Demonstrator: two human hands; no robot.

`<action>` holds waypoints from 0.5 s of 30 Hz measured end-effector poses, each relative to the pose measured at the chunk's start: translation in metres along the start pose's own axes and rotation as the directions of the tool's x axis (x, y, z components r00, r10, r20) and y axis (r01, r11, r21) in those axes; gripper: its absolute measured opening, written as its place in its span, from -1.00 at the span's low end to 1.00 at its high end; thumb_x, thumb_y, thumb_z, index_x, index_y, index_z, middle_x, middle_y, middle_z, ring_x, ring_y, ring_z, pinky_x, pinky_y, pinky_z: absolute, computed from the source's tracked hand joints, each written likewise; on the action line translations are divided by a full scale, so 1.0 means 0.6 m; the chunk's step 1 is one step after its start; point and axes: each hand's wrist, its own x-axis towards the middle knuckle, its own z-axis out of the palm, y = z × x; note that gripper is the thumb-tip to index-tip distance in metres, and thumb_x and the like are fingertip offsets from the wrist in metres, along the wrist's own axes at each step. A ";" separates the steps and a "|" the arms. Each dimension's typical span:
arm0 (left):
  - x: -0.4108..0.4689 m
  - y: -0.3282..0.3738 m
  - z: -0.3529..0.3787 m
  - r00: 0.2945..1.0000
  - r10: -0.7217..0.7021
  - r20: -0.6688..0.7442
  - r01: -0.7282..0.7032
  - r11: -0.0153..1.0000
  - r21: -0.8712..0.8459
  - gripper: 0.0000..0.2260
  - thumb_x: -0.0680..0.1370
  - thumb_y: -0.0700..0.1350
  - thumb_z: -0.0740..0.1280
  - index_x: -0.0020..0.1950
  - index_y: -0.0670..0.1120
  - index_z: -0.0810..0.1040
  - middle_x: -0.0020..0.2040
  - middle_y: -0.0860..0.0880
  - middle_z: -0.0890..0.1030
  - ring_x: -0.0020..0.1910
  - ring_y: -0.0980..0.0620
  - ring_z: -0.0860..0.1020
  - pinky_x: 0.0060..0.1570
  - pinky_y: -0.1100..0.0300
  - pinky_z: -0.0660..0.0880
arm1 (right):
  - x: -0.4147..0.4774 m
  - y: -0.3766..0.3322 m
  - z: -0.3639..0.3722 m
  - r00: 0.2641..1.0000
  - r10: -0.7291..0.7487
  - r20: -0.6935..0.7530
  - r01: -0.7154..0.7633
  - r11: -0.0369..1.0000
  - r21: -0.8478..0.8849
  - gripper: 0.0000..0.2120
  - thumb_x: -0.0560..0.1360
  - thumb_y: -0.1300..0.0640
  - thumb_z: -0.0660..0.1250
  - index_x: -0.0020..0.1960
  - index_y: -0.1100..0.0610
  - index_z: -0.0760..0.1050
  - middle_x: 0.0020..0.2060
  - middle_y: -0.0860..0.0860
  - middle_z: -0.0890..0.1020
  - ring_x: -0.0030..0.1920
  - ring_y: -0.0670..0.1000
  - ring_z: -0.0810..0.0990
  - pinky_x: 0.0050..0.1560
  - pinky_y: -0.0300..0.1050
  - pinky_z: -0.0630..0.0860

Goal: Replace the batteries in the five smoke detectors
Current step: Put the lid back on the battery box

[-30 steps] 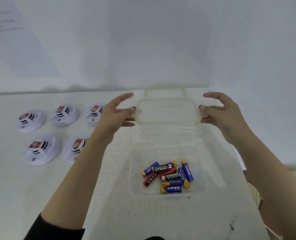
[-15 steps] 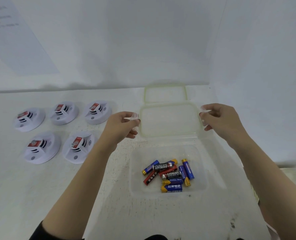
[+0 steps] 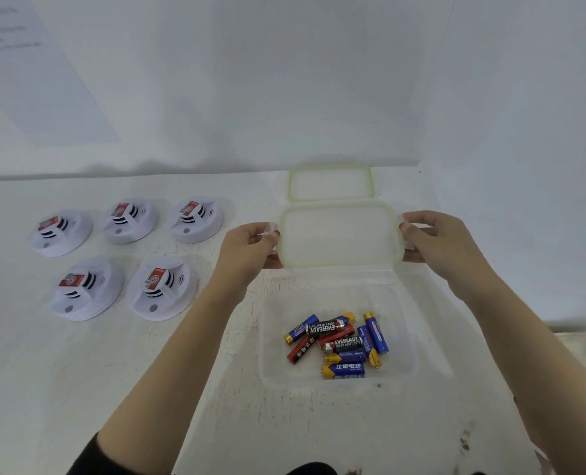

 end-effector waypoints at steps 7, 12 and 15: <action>-0.002 -0.009 -0.011 0.999 -0.020 0.044 0.025 0.991 -0.131 -0.71 0.60 -0.28 0.27 0.33 -0.22 0.46 -0.21 -0.10 0.62 -0.41 0.13 0.62 -0.31 0.26 0.60 | 0.000 0.012 0.003 0.998 -0.035 0.058 0.035 0.999 -0.002 -0.54 0.48 0.05 0.38 0.33 0.17 0.43 -0.06 0.08 0.67 -0.09 0.07 0.67 0.03 -0.05 0.59; -0.001 -0.010 -0.012 0.976 0.216 0.023 -0.217 0.956 0.199 -0.69 0.60 -0.25 0.27 0.29 0.03 0.53 0.25 0.06 0.53 0.10 0.19 0.56 0.02 0.39 0.49 | -0.003 0.016 0.007 0.996 -0.061 0.060 0.065 0.995 -0.081 -0.46 0.50 0.01 0.34 0.44 0.06 0.31 0.21 0.02 0.52 0.05 0.03 0.59 0.05 -0.11 0.55; -0.002 -0.014 -0.010 0.921 0.376 0.101 -0.388 0.869 0.307 -0.72 0.59 -0.24 0.29 0.24 0.01 0.59 0.38 0.17 0.43 0.33 0.29 0.39 0.36 0.27 0.33 | -0.014 0.013 0.007 0.957 -0.281 0.069 0.289 0.934 -0.208 -0.55 0.53 0.05 0.31 0.40 -0.09 0.33 0.34 -0.17 0.38 0.27 -0.16 0.40 0.30 -0.23 0.33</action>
